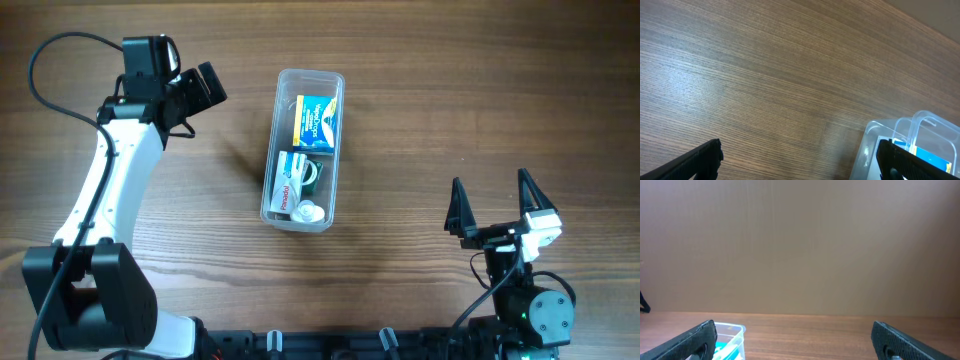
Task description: Pack container
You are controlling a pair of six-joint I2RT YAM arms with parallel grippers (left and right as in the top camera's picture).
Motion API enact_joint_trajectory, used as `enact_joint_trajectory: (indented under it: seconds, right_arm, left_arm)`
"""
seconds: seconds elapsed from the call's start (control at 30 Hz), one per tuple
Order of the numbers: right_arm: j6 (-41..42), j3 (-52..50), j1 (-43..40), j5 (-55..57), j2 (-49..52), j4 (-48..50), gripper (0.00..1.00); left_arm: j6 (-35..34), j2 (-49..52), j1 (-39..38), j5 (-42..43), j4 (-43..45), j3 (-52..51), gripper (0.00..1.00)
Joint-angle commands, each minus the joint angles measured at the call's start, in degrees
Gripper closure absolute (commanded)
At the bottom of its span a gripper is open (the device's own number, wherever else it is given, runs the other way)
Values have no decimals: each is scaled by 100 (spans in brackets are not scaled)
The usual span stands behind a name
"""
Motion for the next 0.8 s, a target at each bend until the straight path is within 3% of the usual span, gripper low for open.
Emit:
enact_joint_trajectory:
  seconds: [0.0,0.27,0.43,0.57,0.77]
  right_arm:
    - [66,-66,13,59,-98,57,0]
    - [-17,-597,13,-210,-98,48,0]
    - [-1147,-678,13,-828,-101,-98,0]
    - [-1143,-678,13,-802,-101,-614,0]
    - [-1139,-678,13,-800,-98,-616,0]
  left_arm:
    - [11,-133,26,48,13,79,0]
    - [11,-133,26,48,15,79,0]
    - [9,-133,26,48,15,79,0]
    - [11,-133,26,48,15,79,0]
    - [11,-133,26,48,15,79,0]
